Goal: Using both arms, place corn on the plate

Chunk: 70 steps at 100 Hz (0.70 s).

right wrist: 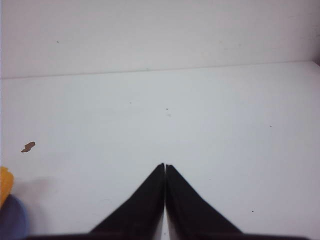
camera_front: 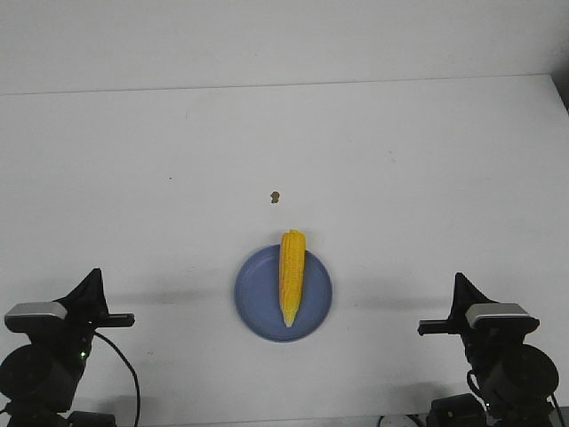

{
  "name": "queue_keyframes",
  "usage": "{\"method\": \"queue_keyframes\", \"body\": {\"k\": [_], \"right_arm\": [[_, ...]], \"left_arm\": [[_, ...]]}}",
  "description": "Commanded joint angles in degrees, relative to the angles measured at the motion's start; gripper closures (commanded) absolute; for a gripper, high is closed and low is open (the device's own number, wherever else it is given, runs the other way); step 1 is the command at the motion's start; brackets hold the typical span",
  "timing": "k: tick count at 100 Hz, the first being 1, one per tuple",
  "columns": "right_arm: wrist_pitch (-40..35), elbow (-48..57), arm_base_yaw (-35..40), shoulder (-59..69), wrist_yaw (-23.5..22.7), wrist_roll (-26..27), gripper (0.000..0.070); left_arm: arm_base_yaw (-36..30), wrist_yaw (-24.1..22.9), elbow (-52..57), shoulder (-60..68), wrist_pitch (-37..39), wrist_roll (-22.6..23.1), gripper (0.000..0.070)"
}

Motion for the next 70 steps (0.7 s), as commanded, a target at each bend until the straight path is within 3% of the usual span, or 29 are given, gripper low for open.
{"method": "queue_keyframes", "body": {"k": [1,13,32,70], "right_arm": [[0.7,0.3,0.1,0.1,0.2,-0.1,0.0690],[0.7,0.3,0.1,0.1,0.2,-0.1,0.0690],[0.7,0.3,0.1,0.1,0.2,-0.1,0.0690],[0.7,0.4,0.1,0.1,0.2,-0.1,0.0690]], "left_arm": [[0.2,-0.2,-3.1,-2.7,5.6,0.7,0.0684],[0.5,-0.2,-10.0,-8.3,11.8,0.7,0.0685],[1.6,-0.2,-19.1,-16.4,13.2,1.4,0.0685],[3.1,-0.3,-25.8,-16.1,15.6,1.8,0.0684]]}}
